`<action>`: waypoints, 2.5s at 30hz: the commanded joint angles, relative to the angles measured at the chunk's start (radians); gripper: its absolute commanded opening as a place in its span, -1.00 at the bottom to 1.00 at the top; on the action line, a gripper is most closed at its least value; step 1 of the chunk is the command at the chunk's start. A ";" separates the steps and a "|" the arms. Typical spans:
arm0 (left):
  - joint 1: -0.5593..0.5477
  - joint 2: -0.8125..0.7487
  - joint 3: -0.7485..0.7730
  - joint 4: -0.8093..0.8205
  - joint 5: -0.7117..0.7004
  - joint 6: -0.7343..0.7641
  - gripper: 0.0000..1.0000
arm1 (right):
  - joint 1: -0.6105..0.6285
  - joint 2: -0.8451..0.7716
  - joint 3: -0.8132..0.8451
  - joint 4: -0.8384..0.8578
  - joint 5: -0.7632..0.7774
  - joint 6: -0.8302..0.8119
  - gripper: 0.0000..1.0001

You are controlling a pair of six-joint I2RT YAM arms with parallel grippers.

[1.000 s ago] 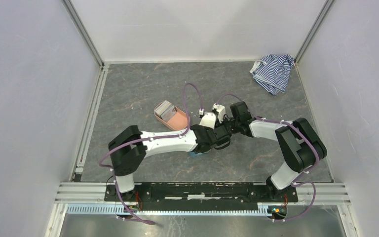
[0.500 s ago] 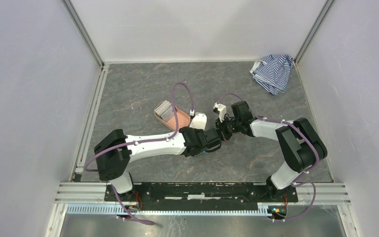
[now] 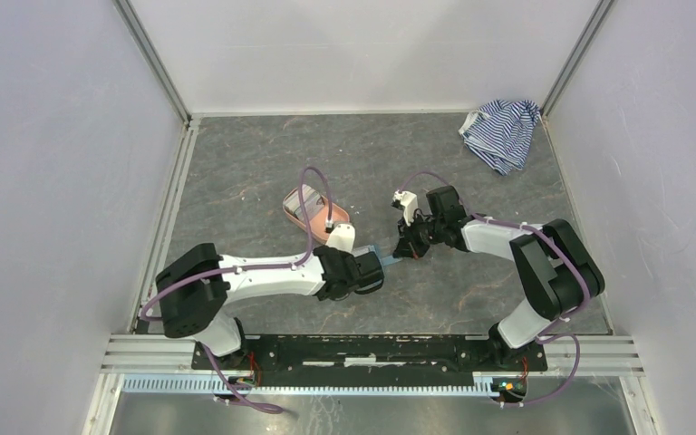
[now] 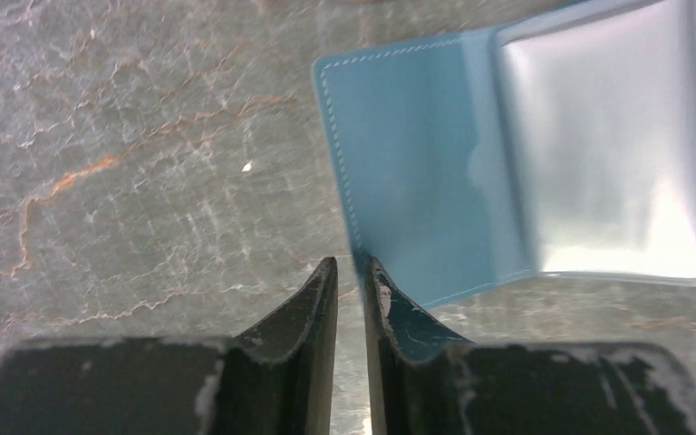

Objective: Put the credit cards into the card holder
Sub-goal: Open the card holder at the center of the board.

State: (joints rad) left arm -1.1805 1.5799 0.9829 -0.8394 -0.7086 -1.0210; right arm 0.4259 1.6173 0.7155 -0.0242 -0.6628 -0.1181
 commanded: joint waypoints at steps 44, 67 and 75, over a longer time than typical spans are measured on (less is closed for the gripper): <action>0.061 -0.115 -0.142 0.915 0.502 0.105 0.04 | -0.005 -0.036 0.025 -0.033 -0.068 -0.092 -0.83; 0.059 -0.064 -0.106 0.538 0.188 -0.036 0.24 | -0.007 -0.029 0.027 -0.036 -0.038 -0.094 -0.90; 0.062 -0.072 -0.084 0.496 0.142 0.026 0.31 | -0.007 -0.021 0.027 -0.040 -0.022 -0.095 -1.00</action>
State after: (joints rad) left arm -1.1187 1.5414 0.8722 -0.3080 -0.4911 -1.0191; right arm 0.4225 1.5864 0.7158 -0.0704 -0.6971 -0.2096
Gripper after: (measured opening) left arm 0.636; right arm 0.010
